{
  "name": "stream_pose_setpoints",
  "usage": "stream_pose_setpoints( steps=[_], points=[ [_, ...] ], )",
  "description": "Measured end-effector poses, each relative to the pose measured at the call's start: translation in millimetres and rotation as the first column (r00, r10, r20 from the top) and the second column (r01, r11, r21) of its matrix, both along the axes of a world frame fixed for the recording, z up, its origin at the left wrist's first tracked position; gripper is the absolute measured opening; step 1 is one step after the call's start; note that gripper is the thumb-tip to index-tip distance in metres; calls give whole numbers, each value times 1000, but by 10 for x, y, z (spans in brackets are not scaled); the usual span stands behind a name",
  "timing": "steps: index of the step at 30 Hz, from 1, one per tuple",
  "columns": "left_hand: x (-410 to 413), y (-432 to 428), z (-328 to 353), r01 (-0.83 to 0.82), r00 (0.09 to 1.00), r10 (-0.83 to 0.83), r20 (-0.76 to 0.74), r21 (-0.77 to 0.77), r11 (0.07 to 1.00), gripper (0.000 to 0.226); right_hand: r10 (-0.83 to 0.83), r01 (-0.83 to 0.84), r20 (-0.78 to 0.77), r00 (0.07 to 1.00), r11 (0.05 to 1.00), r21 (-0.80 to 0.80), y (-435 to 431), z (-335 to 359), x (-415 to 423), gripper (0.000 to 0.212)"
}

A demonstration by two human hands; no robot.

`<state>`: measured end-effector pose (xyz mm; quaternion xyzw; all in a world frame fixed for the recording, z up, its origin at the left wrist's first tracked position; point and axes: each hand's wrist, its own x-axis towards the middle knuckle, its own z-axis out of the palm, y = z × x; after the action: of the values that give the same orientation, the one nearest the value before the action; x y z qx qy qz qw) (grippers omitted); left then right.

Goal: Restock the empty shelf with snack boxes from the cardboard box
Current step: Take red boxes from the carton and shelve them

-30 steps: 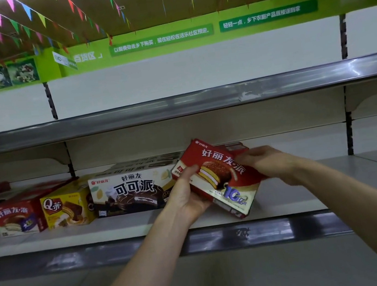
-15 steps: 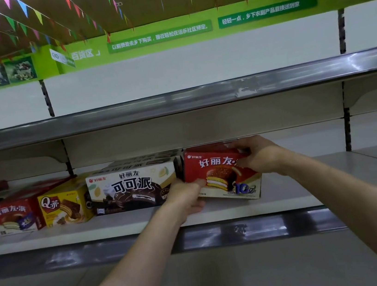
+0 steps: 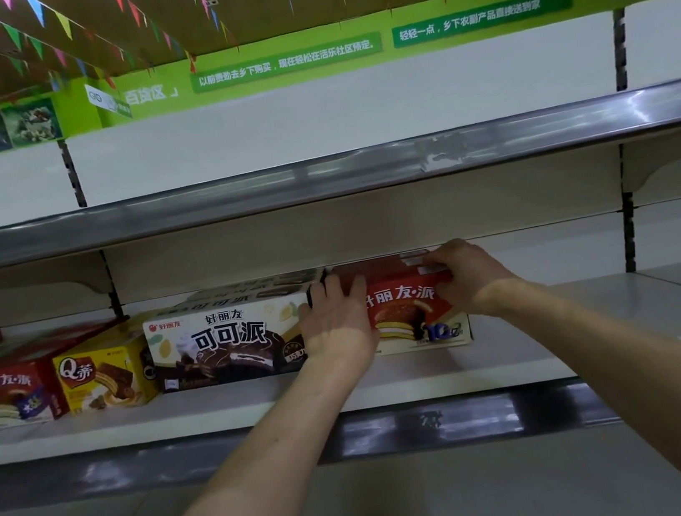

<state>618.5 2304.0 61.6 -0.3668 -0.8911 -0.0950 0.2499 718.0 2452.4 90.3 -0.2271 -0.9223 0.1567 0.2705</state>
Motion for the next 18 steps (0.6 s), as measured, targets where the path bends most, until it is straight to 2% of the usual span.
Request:
stream_pose_setpoints(
  steps=[3, 8, 12, 18],
  points=[
    [-65, 39, -34, -28, 1000, 28, 4, -22, 999, 71, -86, 85, -14, 996, 996, -17, 11, -79, 54, 43],
    [-137, 87, -84, -98, 987, 94, -131, -27, 995, 66, -107, 109, 35, 994, 992, -67, -63, -167, 25, 69],
    [-260, 110, -98, -146, 967, 135, -217, -35, 989, 61, -80, 78, -30, 996, 996, -50, -108, -225, -81, 64],
    [-294, 136, -121, -137, 964, 121, -238, -52, 989, 54, -127, 129, -31, 991, 990, 64, -72, -291, -220, 57]
  ],
)
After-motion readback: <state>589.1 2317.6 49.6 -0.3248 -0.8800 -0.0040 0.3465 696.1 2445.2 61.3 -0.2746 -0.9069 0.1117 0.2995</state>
